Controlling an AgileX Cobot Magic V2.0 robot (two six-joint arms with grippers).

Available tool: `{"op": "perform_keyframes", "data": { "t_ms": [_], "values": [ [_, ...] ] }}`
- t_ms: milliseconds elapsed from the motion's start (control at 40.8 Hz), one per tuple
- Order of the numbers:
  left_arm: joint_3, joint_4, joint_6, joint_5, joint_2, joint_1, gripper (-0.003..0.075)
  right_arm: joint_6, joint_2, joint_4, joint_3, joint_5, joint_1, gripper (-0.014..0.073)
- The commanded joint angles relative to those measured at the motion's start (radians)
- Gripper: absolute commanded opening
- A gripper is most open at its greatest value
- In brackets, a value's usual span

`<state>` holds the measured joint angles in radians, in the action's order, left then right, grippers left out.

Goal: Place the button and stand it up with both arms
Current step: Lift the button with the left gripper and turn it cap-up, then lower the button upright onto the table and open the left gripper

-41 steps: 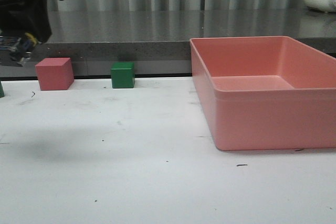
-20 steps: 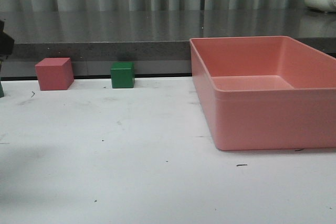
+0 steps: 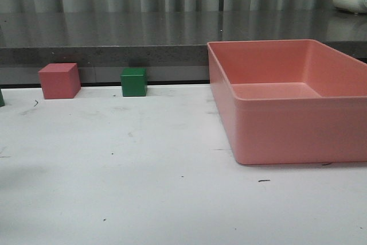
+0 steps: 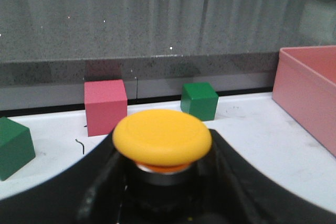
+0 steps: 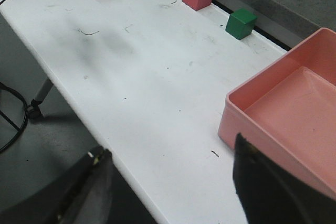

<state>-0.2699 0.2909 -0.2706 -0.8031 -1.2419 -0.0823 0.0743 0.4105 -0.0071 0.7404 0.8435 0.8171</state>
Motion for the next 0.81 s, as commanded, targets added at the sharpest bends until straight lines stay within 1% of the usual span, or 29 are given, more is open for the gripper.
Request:
{"op": "perform_keyframes", "data": {
  "t_ms": [0,74,147,319,515,784],
  "values": [
    [-0.025,-0.004,-0.003,-0.155,-0.042,0.005,0.0238,0.009,0.005,-0.003,0.024,-0.073,0.002,0.0510],
    [-0.025,-0.005,-0.003,-0.222,-0.104,0.005,0.0238,0.009,0.005,-0.003,0.024,-0.073,0.002,0.0510],
    [-0.025,-0.005,-0.003,-0.337,-0.189,0.005,0.0238,0.009,0.005,-0.003,0.024,-0.073,0.002,0.0510],
    [-0.027,-0.005,-0.003,-0.553,-0.363,0.005,0.0238,0.009,0.005,-0.003,0.024,-0.073,0.002,0.0510],
    [-0.078,0.014,-0.003,-0.562,-0.500,0.005,0.0238,0.009,0.005,-0.003,0.024,-0.073,0.002,0.0510],
    [-0.180,0.058,-0.003,-0.562,-0.613,0.005,0.0238,0.009,0.005,-0.003,0.024,-0.073,0.002,0.0510]
  ]
}}
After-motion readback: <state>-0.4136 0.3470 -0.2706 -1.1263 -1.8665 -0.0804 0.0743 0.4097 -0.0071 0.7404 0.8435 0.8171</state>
